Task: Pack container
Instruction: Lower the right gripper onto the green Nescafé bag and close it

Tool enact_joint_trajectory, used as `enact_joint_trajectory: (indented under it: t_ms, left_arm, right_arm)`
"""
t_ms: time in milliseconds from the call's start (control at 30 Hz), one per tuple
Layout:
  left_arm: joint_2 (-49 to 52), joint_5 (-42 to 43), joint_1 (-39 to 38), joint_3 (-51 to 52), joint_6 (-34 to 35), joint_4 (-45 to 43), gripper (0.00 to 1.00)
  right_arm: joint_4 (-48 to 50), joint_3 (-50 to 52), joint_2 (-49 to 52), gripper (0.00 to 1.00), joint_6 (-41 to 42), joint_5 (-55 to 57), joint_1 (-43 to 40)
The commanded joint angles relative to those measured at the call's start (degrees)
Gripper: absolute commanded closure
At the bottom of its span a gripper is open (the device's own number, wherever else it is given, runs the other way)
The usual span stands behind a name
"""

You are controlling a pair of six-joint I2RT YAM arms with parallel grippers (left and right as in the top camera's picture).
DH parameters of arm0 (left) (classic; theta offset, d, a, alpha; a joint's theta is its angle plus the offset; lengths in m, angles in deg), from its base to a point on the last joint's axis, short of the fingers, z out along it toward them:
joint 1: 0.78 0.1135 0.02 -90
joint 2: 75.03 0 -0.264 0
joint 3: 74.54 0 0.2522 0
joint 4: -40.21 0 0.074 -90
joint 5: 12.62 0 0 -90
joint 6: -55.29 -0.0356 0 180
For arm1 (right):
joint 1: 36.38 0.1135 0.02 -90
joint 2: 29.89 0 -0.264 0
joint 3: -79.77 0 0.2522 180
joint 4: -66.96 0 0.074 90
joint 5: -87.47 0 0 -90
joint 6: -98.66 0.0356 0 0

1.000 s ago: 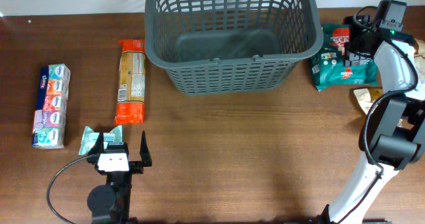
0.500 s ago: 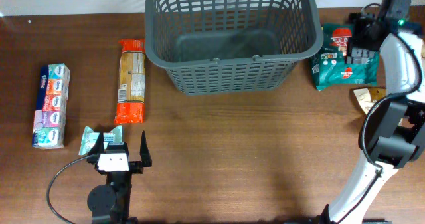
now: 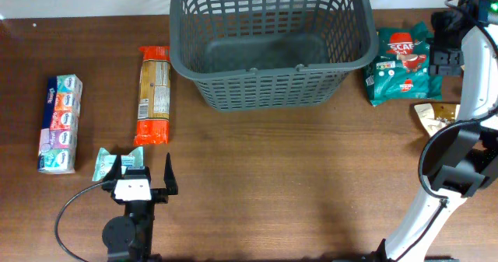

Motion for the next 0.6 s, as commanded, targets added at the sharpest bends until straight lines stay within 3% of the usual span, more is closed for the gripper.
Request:
enact_joint_trajectory:
  t_ms: [0,333,567]
  left_arm:
    - [-0.52,-0.39,-0.28,0.50,-0.90,-0.13,0.01]
    - [-0.52,-0.39,-0.28,0.50,-0.90,-0.13,0.01]
    - [-0.52,-0.44,-0.28,0.50,-0.90,-0.13,0.01]
  right_arm:
    - [-0.24,-0.76,1.09,0.01,-0.35,3.21,0.07]
    - [5.92,-0.76,7.45,0.01,-0.37,-7.30,0.24]
    - [6.67,-0.76,9.44,0.01,-0.42,-7.58,1.53]
